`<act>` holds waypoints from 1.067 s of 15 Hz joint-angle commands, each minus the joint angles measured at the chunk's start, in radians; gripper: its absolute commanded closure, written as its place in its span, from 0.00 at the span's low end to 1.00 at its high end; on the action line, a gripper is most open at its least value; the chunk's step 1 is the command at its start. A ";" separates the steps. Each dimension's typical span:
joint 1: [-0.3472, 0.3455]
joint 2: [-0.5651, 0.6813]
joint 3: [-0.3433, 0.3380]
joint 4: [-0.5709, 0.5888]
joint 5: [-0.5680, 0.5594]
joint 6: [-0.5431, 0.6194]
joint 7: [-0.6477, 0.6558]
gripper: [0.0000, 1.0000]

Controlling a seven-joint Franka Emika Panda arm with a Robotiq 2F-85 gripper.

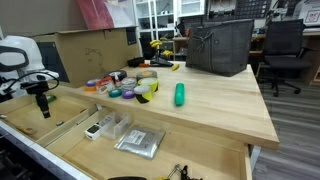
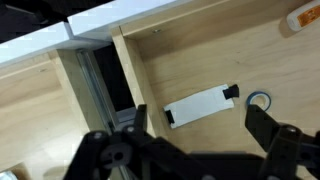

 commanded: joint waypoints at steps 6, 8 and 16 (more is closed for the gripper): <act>0.171 0.167 0.000 0.167 -0.325 -0.016 0.324 0.00; 0.191 0.206 -0.008 0.207 -0.361 -0.022 0.347 0.00; 0.182 0.325 0.004 0.321 -0.290 0.032 0.090 0.00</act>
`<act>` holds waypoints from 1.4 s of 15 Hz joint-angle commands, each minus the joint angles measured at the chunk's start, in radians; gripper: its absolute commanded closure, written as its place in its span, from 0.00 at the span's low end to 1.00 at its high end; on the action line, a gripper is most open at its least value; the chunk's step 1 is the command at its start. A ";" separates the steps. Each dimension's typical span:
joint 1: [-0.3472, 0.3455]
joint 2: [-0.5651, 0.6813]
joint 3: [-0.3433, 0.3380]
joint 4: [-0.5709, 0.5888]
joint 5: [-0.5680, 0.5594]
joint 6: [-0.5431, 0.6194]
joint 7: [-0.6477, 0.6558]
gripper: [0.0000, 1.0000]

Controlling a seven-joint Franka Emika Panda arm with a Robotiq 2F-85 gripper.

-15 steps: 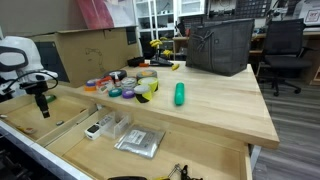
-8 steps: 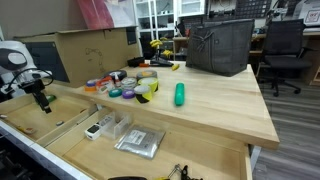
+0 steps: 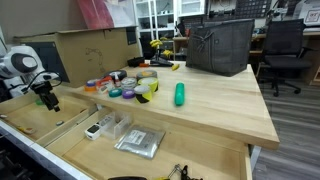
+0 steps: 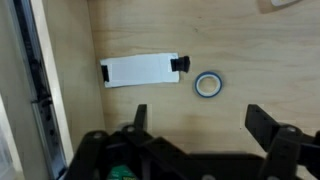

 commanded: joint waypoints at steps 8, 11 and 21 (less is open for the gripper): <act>0.013 0.089 -0.006 0.060 0.042 0.002 -0.385 0.00; 0.018 0.111 -0.015 0.070 0.031 0.003 -0.426 0.00; 0.054 0.188 -0.030 0.135 -0.021 -0.011 -0.503 0.00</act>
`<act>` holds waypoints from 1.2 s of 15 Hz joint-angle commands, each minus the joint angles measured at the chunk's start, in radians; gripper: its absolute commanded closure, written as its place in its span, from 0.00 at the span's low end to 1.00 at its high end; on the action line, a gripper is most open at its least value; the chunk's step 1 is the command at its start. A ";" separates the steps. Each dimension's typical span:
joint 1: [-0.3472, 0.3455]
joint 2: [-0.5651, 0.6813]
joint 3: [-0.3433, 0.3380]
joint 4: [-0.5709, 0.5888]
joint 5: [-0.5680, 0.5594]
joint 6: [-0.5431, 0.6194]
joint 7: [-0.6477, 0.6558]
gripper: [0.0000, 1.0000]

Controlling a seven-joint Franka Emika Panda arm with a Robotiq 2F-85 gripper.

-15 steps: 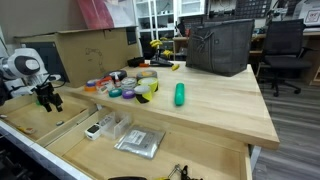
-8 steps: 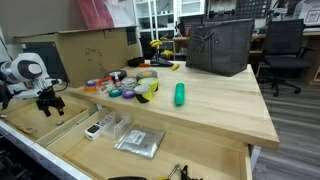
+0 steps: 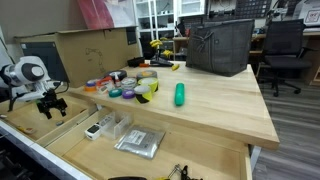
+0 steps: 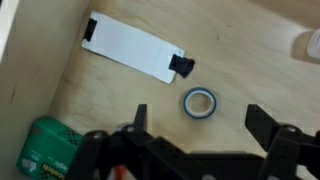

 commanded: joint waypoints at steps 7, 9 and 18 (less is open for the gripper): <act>0.026 0.093 -0.007 0.086 0.005 -0.034 -0.092 0.00; 0.020 0.103 -0.004 0.089 0.011 -0.040 -0.112 0.00; 0.011 0.114 -0.003 0.096 0.021 -0.036 -0.141 0.64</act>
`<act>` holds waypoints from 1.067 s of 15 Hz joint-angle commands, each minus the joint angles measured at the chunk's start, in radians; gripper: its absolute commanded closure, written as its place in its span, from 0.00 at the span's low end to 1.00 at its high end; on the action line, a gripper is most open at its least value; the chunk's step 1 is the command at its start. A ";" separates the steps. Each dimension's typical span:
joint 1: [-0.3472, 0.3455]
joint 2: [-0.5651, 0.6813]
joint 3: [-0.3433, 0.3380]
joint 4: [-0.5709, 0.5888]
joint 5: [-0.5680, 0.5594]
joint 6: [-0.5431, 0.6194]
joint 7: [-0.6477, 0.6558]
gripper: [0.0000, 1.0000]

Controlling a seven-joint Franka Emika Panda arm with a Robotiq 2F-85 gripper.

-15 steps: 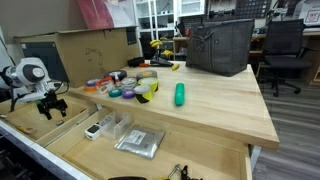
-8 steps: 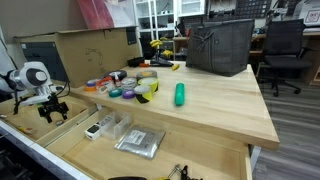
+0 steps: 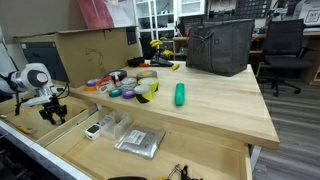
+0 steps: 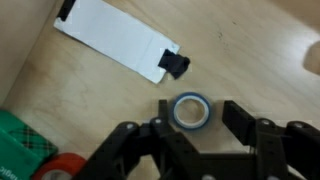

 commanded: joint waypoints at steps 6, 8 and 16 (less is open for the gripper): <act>-0.017 -0.012 0.007 0.011 0.025 -0.028 -0.049 0.97; -0.024 -0.038 0.017 -0.007 0.032 -0.021 -0.056 0.98; -0.080 -0.271 0.056 -0.154 0.096 -0.005 -0.113 0.97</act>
